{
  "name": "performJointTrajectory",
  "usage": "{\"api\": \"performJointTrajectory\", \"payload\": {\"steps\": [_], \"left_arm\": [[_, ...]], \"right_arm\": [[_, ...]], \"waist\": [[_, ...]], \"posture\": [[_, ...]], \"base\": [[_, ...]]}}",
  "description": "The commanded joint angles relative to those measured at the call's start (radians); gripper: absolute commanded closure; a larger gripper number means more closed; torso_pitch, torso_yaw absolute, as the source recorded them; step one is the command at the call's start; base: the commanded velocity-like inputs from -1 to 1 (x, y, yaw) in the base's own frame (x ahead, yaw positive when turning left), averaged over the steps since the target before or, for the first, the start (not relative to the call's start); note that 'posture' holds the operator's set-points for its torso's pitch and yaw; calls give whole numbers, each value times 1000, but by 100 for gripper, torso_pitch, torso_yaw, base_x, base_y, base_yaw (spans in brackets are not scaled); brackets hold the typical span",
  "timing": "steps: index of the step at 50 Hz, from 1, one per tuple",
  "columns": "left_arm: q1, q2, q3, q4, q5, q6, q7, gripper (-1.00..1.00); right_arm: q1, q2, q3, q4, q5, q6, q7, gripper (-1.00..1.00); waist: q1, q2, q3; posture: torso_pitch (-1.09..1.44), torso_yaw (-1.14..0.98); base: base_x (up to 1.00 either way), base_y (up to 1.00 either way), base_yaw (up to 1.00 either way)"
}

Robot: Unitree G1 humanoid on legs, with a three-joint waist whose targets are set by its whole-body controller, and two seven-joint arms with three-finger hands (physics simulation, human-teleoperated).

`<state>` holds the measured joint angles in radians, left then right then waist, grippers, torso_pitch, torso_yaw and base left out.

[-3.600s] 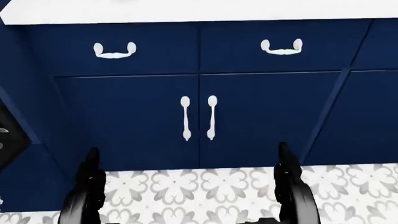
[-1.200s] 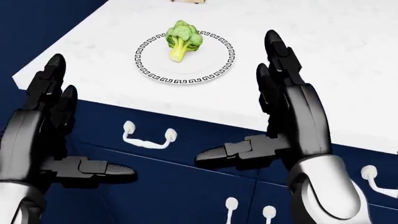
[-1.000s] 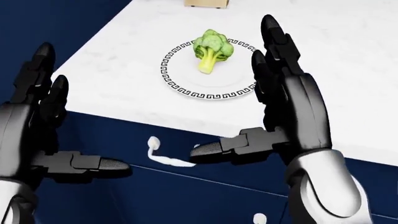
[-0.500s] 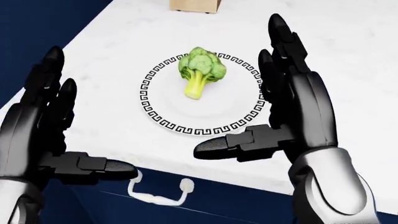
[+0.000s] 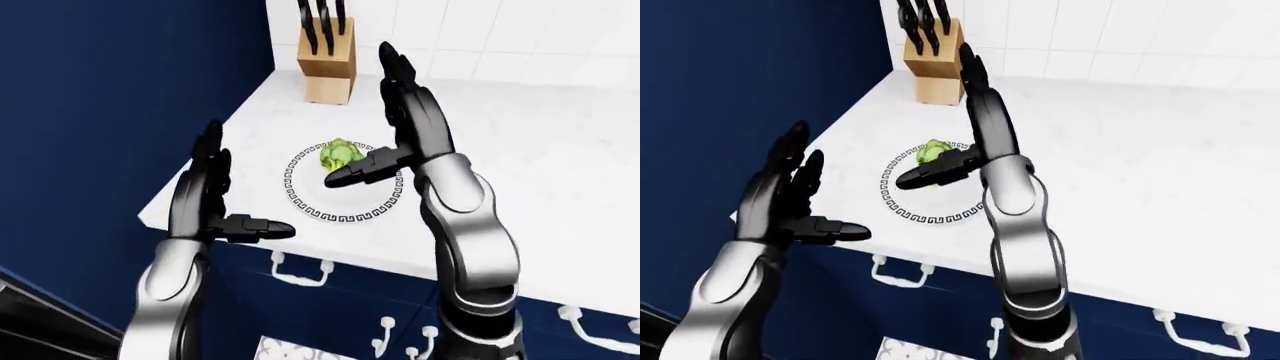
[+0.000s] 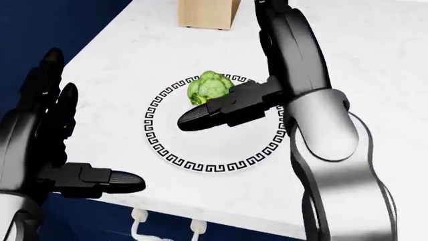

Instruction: Place the broccoli on the top rack of the oven.

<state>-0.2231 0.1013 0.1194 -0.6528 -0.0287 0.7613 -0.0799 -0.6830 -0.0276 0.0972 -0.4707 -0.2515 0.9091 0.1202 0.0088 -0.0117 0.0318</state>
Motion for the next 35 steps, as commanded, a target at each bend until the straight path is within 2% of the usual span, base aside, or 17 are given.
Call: {"api": "performJointTrajectory", "payload": {"steps": [1,4,7,18,26,35], "left_arm": [[-21,7,8,-40,2,-31,3,-100],[-23,7,6,-41,3,-28,3,-100],[-28,10,8,-44,3,-21,1,-100],[-44,11,5,-52,6,-1,3,-100],[-43,12,9,-33,3,-18,2,-100],[-50,17,12,-47,1,1,2,-100]], "right_arm": [[-47,-2,-3,10,-62,-42,51,-100],[-106,-6,-4,114,-122,-91,112,-100],[-163,-13,-41,241,-138,-155,145,-100],[-221,-43,-56,463,-205,-368,273,-100],[-293,-61,-98,667,-178,-468,230,-99],[-363,-89,-111,860,-151,-552,170,-60]], "waist": [[0,3,-20],[0,3,-17],[-3,7,-15],[-14,17,-13],[-18,23,-22],[-12,18,-33]], "posture": [[0,0],[0,0],[0,0],[0,0],[0,0],[0,0]], "base": [[0,0,0],[0,0,0],[0,0,0],[0,0,0],[0,0,0],[0,0,0]]}}
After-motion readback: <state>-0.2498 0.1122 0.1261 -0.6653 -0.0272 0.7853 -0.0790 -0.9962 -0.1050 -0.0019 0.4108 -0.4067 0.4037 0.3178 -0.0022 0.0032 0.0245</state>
